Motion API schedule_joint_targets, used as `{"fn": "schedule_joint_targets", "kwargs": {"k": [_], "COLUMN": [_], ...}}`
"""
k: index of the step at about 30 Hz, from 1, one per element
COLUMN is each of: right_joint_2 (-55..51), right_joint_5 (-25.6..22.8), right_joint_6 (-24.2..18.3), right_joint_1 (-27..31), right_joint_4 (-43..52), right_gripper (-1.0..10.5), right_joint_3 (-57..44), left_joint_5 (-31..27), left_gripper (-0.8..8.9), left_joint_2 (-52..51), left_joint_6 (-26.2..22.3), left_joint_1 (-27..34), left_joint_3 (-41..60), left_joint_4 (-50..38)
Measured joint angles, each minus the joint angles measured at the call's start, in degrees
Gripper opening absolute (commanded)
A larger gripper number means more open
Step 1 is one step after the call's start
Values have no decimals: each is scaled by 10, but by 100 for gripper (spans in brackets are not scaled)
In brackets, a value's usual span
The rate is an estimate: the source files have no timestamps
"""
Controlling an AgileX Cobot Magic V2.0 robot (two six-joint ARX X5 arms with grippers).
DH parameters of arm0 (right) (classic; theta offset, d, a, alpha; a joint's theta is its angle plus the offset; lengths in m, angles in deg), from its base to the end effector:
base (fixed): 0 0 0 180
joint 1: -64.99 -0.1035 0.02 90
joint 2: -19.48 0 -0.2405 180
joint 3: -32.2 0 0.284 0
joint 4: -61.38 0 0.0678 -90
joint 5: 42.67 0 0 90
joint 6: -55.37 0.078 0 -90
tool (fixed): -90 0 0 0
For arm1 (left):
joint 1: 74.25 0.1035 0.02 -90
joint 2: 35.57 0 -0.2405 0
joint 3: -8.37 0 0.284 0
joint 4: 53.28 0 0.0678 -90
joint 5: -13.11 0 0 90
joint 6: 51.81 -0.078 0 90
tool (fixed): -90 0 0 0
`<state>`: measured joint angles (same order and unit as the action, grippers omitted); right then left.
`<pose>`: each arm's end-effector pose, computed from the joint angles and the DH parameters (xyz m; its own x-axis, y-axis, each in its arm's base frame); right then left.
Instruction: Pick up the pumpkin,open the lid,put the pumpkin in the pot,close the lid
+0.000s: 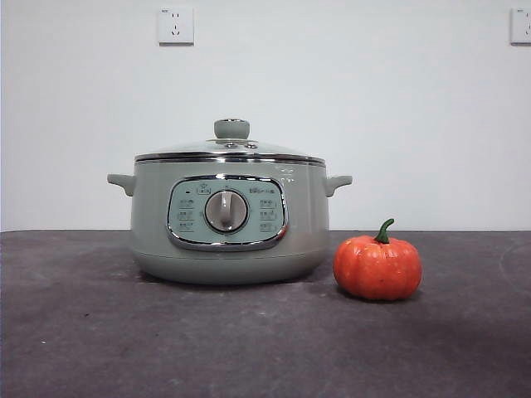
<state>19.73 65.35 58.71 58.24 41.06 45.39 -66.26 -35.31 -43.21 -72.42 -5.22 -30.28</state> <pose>0.1929 0.0471 0.1499 0.9002 0.4181 -0.1221 -0.4083 0.9076 0.0974 0.1986 -0.0080 0.1458 0.9743 -0.1534 -0.1651 0.1236 0.9762 -0.1780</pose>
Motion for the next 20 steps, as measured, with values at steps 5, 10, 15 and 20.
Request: {"fn": "schedule_joint_targets", "kwargs": {"k": [5,10,15,20], "right_joint_2": [0,0,13,70], "right_joint_5": [0,-2,-2,-2], "right_joint_6": [68,125,143,145], "right_joint_1": [0,0,0,0], "right_joint_4": [0,-5,-3,-31], "right_gripper": [-12,-12,-12,-12], "right_joint_3": [0,8,55,121], "left_joint_5": [4,25,33,64], "left_gripper": [-8,-8,-8,-8], "left_joint_2": [0,0,6,37], "left_joint_6": [12,52,75,80], "left_joint_1": [0,0,0,0], "left_joint_3": [0,-1,-38,-114], "left_joint_4": [0,0,17,15]}}
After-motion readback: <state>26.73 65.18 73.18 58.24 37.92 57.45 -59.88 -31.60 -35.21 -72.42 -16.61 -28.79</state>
